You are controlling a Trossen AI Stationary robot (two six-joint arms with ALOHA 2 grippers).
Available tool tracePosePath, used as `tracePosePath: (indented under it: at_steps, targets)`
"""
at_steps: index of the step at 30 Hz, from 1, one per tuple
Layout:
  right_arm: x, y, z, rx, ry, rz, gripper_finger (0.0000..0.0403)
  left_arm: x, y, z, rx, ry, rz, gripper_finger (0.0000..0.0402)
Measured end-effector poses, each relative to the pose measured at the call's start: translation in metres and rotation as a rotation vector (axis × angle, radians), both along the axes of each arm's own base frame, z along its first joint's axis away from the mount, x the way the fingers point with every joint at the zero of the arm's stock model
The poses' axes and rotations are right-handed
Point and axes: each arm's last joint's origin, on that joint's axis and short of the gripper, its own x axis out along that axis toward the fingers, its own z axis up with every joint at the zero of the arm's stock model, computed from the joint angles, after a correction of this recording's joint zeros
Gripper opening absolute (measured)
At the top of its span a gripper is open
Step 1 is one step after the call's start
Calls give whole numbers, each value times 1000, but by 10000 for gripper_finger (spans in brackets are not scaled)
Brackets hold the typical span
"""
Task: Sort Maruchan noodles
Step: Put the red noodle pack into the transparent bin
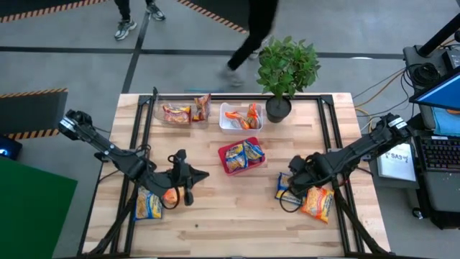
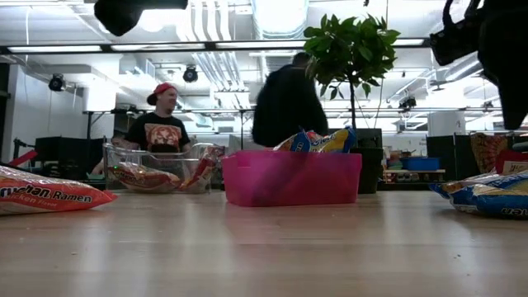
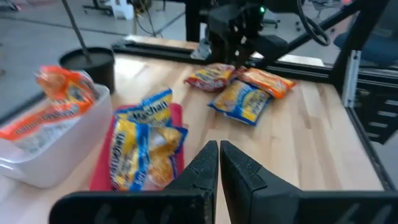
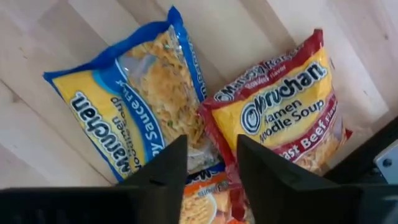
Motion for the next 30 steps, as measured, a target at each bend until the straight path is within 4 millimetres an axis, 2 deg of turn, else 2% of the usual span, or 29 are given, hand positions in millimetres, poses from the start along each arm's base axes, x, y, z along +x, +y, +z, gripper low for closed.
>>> tracePosePath:
  at_steps: [7,15,22,27,30]
  targets:
    - [-6,-3,-8,-25,50,25,209,1,0,7,81,-7,7,0]
    - [-20,-10,-33,-88,132,28,253,1,2,7,143,2,21,0]
    - [-28,-14,-48,-106,168,28,243,2,3,9,193,11,20,0]
    - [-29,-16,-62,-113,115,1,213,2,2,13,188,-3,23,0]
    - [-30,-17,-74,-128,60,-11,181,2,2,13,188,-1,23,0]
